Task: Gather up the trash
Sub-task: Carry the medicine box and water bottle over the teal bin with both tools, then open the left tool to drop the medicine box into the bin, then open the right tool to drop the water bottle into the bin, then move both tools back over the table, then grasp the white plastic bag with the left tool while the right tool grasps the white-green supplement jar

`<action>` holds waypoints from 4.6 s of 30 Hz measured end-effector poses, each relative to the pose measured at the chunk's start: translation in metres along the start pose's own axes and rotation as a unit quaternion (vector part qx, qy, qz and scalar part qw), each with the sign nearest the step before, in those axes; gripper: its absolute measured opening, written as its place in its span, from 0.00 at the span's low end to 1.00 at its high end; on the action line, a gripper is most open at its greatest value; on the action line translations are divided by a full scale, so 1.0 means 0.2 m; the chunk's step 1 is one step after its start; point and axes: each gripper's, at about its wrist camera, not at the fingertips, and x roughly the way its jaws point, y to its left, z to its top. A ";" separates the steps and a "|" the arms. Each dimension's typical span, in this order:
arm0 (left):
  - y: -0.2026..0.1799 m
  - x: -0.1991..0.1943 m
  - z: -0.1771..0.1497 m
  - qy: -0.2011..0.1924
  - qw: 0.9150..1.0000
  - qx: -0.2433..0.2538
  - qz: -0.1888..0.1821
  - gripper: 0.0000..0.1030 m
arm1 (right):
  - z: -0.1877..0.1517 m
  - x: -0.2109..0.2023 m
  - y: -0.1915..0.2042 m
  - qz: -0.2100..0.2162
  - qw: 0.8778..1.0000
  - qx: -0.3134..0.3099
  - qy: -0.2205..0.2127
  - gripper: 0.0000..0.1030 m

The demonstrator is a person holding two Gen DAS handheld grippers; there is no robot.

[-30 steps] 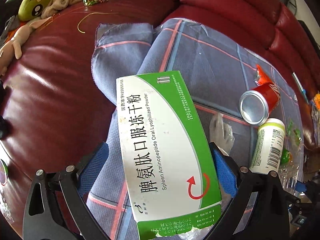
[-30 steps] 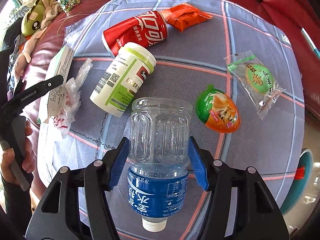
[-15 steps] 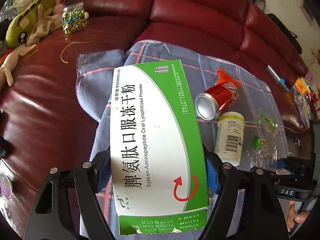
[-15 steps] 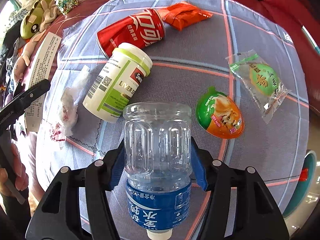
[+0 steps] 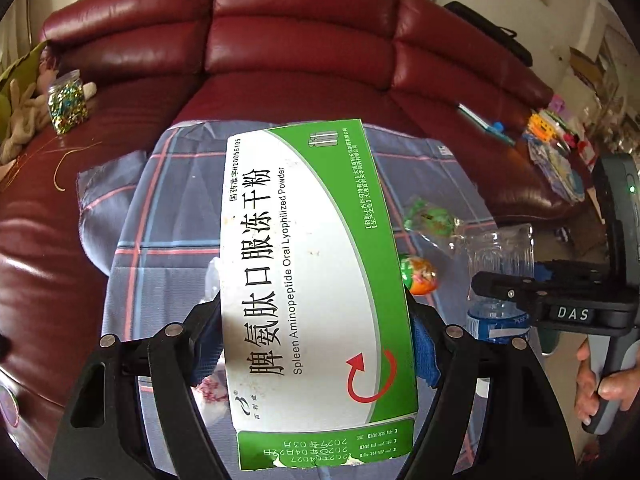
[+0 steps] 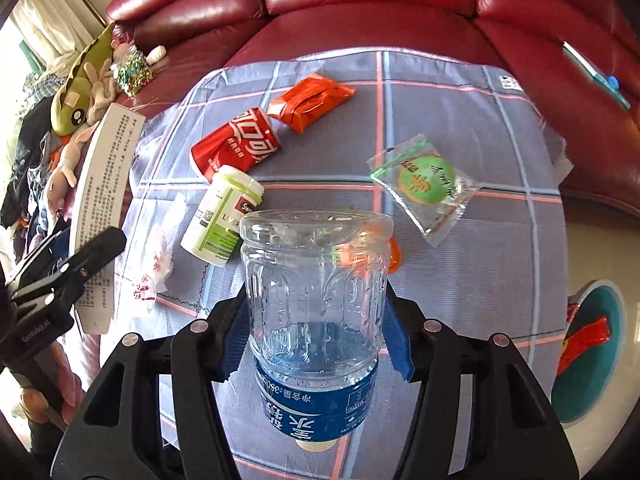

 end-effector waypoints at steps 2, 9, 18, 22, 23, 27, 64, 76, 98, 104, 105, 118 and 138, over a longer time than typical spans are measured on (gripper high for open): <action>-0.10 0.01 0.00 0.002 1.000 0.016 -0.014 0.73 | -0.01 -0.08 -0.08 -0.005 1.000 0.013 -0.015 0.53; -0.56 0.07 0.00 0.012 0.994 0.094 -0.056 0.74 | -0.11 -0.36 -0.54 -0.026 0.993 0.092 -0.065 0.53; -1.18 0.24 -0.04 0.049 0.975 0.181 -0.123 0.74 | -0.41 -0.66 -1.21 -0.068 0.971 0.200 -0.115 0.53; -1.47 0.32 -0.10 0.071 0.960 0.226 -0.146 0.74 | -0.58 -0.74 -1.49 -0.085 0.957 0.248 -0.127 0.53; -1.53 0.35 -0.12 0.076 0.957 0.235 -0.149 0.74 | -0.63 -0.76 -1.56 -0.091 0.953 0.260 -0.129 0.53; -1.76 0.47 -0.18 0.102 0.943 0.271 -0.163 0.73 | -0.76 -0.78 -1.78 -0.109 0.939 0.298 -0.132 0.53; -2.18 0.94 -0.35 0.176 0.921 0.322 -0.131 0.88 | -0.84 -0.60 -2.18 -0.116 0.924 0.340 -0.130 0.54; -2.10 0.89 -0.32 0.169 0.927 0.303 -0.143 0.89 | -0.80 -0.54 -2.11 -0.117 0.932 0.326 -0.105 0.72; -1.51 0.62 -0.22 0.126 0.961 0.207 -0.135 0.92 | -0.68 -0.53 -1.67 -0.130 0.950 0.277 -0.061 0.84; -1.15 0.54 -0.15 0.112 0.975 0.155 -0.112 0.92 | -0.55 -0.46 -1.40 -0.122 0.963 0.233 -0.054 0.84; -1.10 0.53 -0.15 0.109 0.977 0.148 -0.109 0.92 | -0.53 -0.45 -1.36 -0.120 0.965 0.226 -0.052 0.84; -0.38 0.32 -0.13 0.076 0.994 0.045 -0.070 0.92 | -0.28 -0.26 -0.75 -0.105 0.986 0.128 -0.023 0.84; 0.52 0.26 -0.29 0.073 0.996 -0.041 -0.012 0.92 | 0.04 0.26 0.24 -0.053 0.997 0.000 0.053 0.84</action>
